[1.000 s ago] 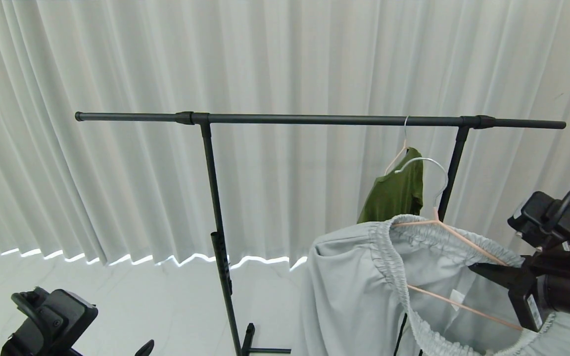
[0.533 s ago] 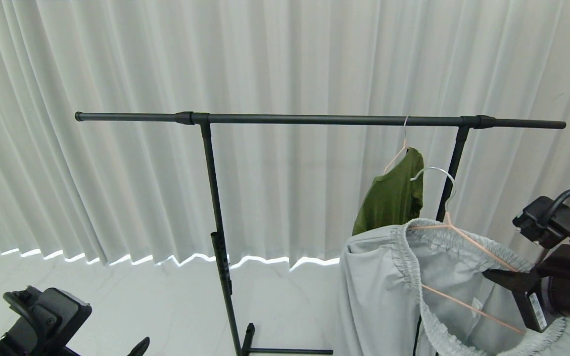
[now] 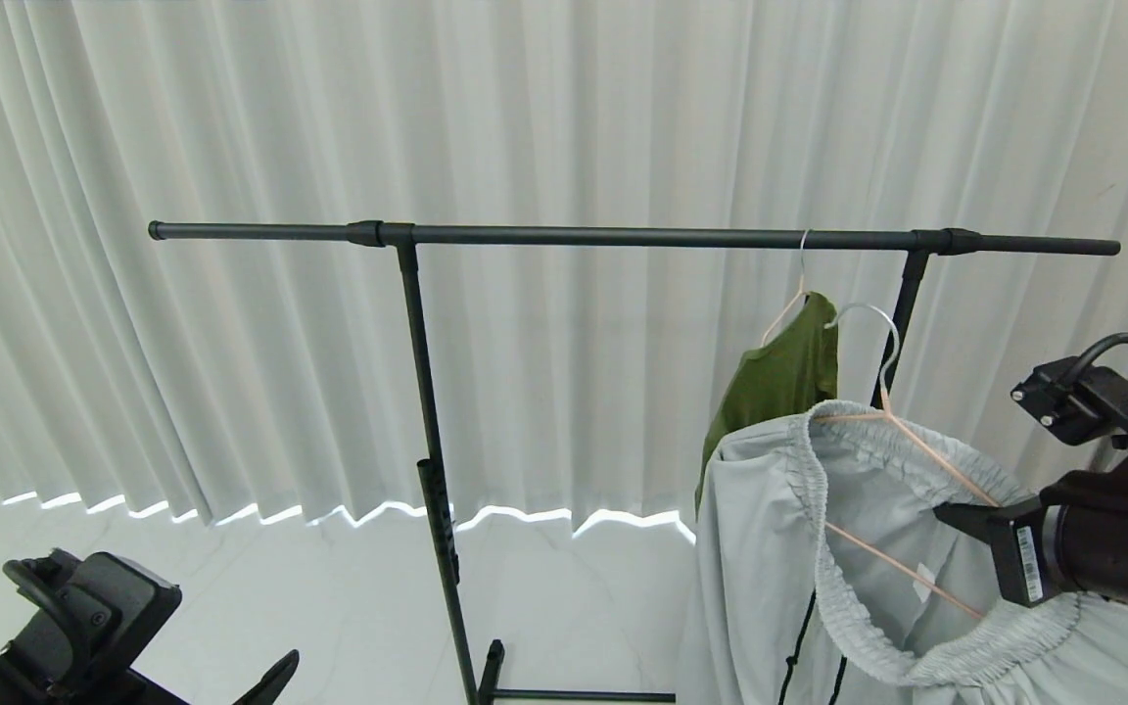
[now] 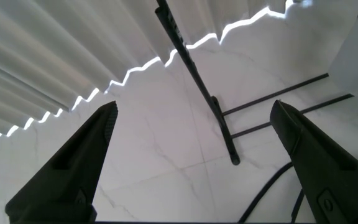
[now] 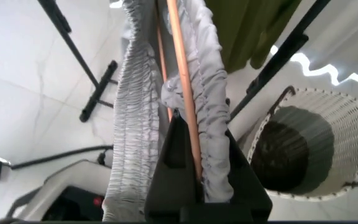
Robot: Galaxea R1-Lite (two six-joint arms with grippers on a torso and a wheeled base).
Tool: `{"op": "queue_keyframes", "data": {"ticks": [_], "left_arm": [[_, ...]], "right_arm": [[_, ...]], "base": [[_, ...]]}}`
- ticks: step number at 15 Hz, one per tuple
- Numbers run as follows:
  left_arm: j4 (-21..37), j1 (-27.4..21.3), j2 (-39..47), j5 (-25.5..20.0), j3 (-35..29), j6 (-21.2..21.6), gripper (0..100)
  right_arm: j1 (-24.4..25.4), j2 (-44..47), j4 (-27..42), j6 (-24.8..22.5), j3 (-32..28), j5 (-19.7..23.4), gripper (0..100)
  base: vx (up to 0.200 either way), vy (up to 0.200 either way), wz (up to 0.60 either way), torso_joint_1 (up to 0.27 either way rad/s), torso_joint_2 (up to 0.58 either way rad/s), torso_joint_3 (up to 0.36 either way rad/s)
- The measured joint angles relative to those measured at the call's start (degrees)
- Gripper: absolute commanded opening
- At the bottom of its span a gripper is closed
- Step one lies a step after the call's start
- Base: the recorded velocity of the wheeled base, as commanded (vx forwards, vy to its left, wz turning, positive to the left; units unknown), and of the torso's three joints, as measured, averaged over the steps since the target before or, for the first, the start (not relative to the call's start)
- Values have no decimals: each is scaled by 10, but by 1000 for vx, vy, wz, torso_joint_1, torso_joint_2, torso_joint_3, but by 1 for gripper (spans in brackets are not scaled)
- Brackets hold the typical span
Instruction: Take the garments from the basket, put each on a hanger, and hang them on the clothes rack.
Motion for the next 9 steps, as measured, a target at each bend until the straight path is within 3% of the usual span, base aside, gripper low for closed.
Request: {"op": "queue_keyframes", "data": {"ticks": [7, 9], "left_arm": [[0, -1, -2, 1, -4, 2, 100], [0, -1, -2, 3, -9, 3, 100]], "right_arm": [[50, 8, -82, 16, -7, 38, 0], [58, 13, -95, 16, -8, 39, 0]], "base": [[0, 0, 0, 0, 0, 0], [0, 200, 0, 0, 7, 2]]}}
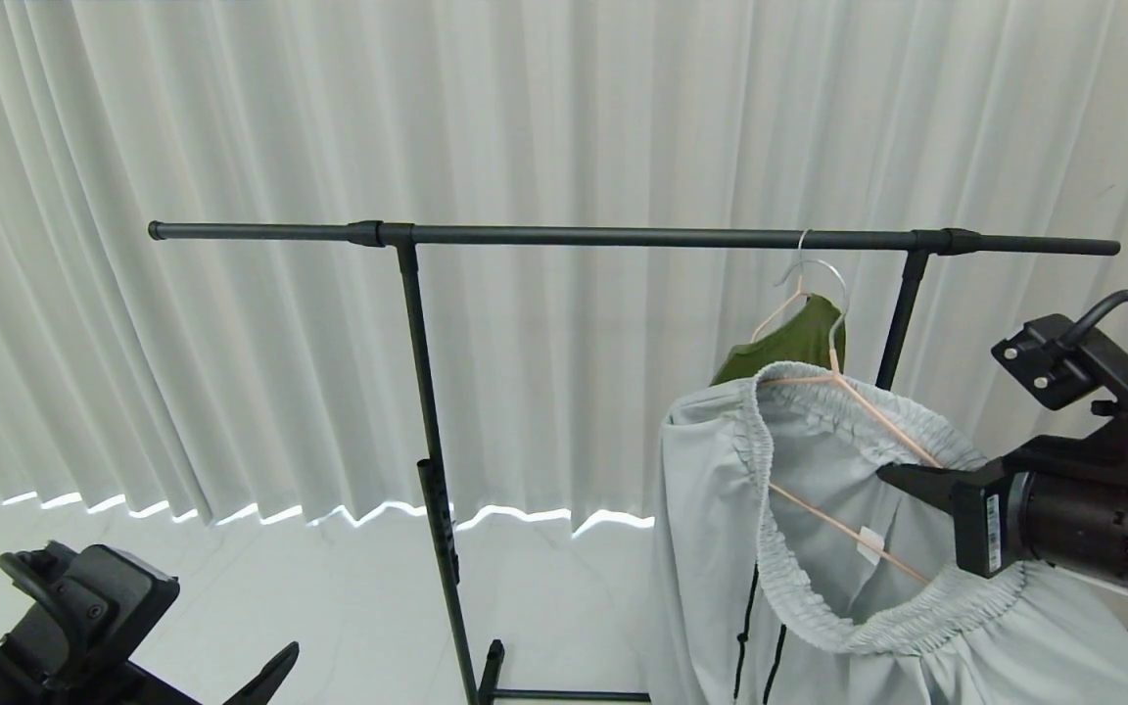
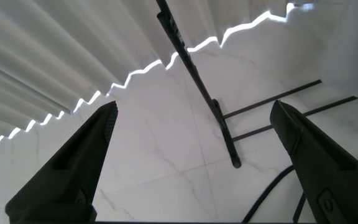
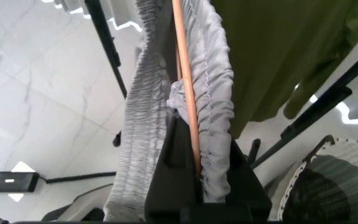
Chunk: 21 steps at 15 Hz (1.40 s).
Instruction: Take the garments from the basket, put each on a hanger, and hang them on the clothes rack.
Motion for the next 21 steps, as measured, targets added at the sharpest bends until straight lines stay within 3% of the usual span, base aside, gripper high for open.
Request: {"op": "queue_keyframes", "data": {"ticks": [4, 10, 13, 21], "left_arm": [[0, 0, -1, 0, -5, 0, 100], [0, -2, 0, 0, -5, 0, 100], [0, -2, 1, 0, -6, 0, 100], [0, -7, 2, 0, -8, 1, 100]], "right_arm": [[4, 4, -1, 0, 0, 0, 0], [2, 9, -3, 0, -8, 0, 0], [2, 25, -39, 1, -25, 0, 0], [2, 56, -76, 2, -37, 0, 0]], "base": [[0, 200, 0, 5, 4, -1], [0, 0, 0, 0, 0, 0], [0, 0, 0, 0, 0, 0], [200, 0, 0, 3, 5, 2]]}}
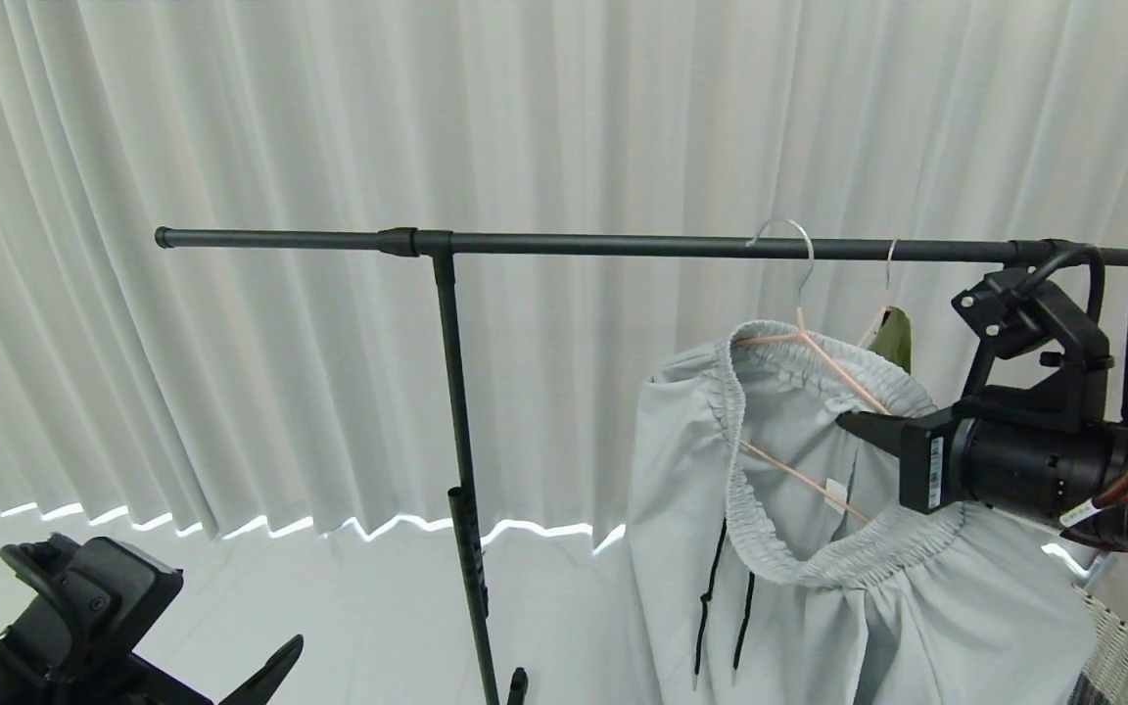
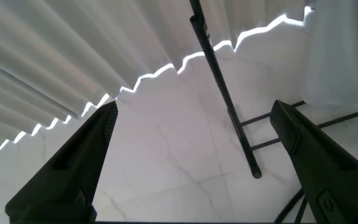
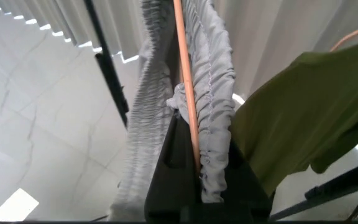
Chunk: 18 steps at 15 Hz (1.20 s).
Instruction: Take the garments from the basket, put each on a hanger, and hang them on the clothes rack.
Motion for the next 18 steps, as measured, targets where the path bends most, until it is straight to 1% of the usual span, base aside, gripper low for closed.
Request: {"op": "queue_keyframes", "data": {"ticks": [2, 6, 9, 12, 16, 18], "left_arm": [[0, -9, 0, 0, 0, 0, 100], [1, -18, 0, 0, 0, 0, 100], [0, -23, -1, -1, 1, -1, 100], [0, -27, -1, -1, 1, -1, 100], [0, -28, -4, -1, 1, -1, 100], [0, -29, -5, -1, 1, -1, 100]], "right_arm": [[0, 1, 0, 0, 0, 0, 0], [-3, 3, -2, 0, 0, -1, 0], [-12, 14, -17, 0, -11, 0, 0], [-28, 50, -28, 0, -54, 3, 0], [-60, 129, -29, 0, -133, 10, 0], [-70, 170, -29, 0, -162, 11, 0]], "base": [[200, 0, 0, 2, 2, -2], [0, 0, 0, 0, 0, 0], [0, 0, 0, 0, 0, 0], [0, 0, 0, 0, 0, 0], [0, 0, 0, 0, 0, 0], [0, 0, 0, 0, 0, 0]]}}
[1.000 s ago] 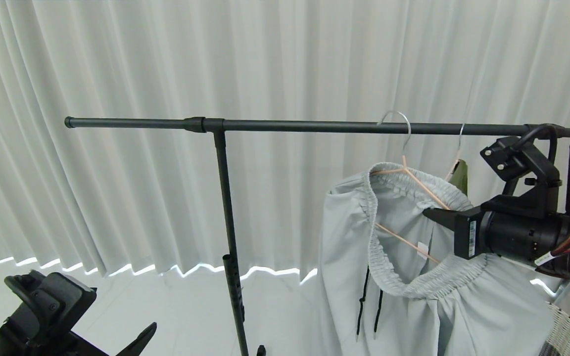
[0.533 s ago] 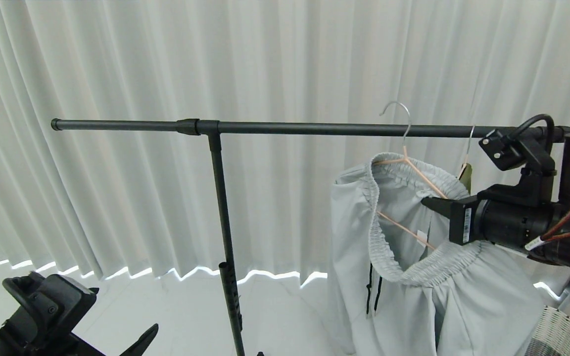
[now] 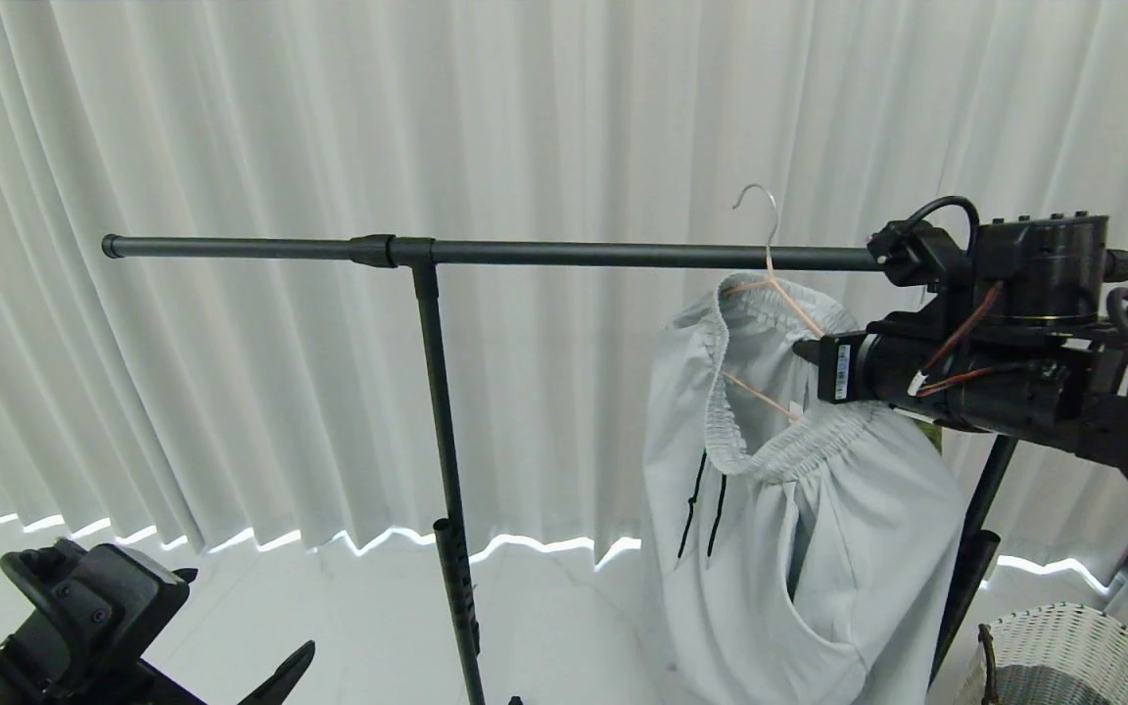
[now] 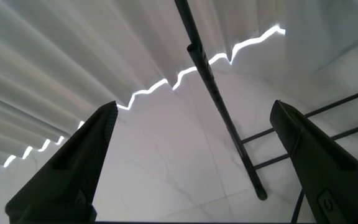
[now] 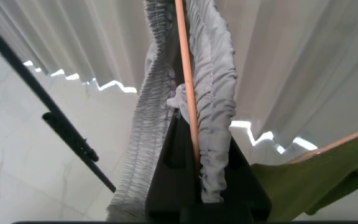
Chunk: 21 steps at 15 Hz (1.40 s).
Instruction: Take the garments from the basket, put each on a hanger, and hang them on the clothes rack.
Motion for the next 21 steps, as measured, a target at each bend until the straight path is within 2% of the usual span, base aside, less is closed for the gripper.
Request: {"op": "queue_keyframes", "data": {"ticks": [4, 9, 10, 17, 21], "left_arm": [[0, -5, -2, 1, -1, 0, 100], [0, -6, -3, 0, -2, -1, 100], [0, -6, -3, 0, -2, 0, 100], [-1, 3, -4, 1, -6, -9, 100], [-1, 72, -17, 2, -13, -16, 100]], "right_arm": [[-10, 59, -11, 0, -23, -1, 0], [-10, 77, -11, 0, -25, -1, 0], [-10, 77, -11, 0, -26, -1, 100], [-9, 51, -13, 0, -21, -3, 100], [-10, -36, -12, -7, 7, -5, 100]], "base": [[0, 0, 0, 0, 0, 0], [0, 0, 0, 0, 0, 0], [0, 0, 0, 0, 0, 0], [0, 0, 0, 0, 0, 0], [0, 0, 0, 0, 0, 0]]}}
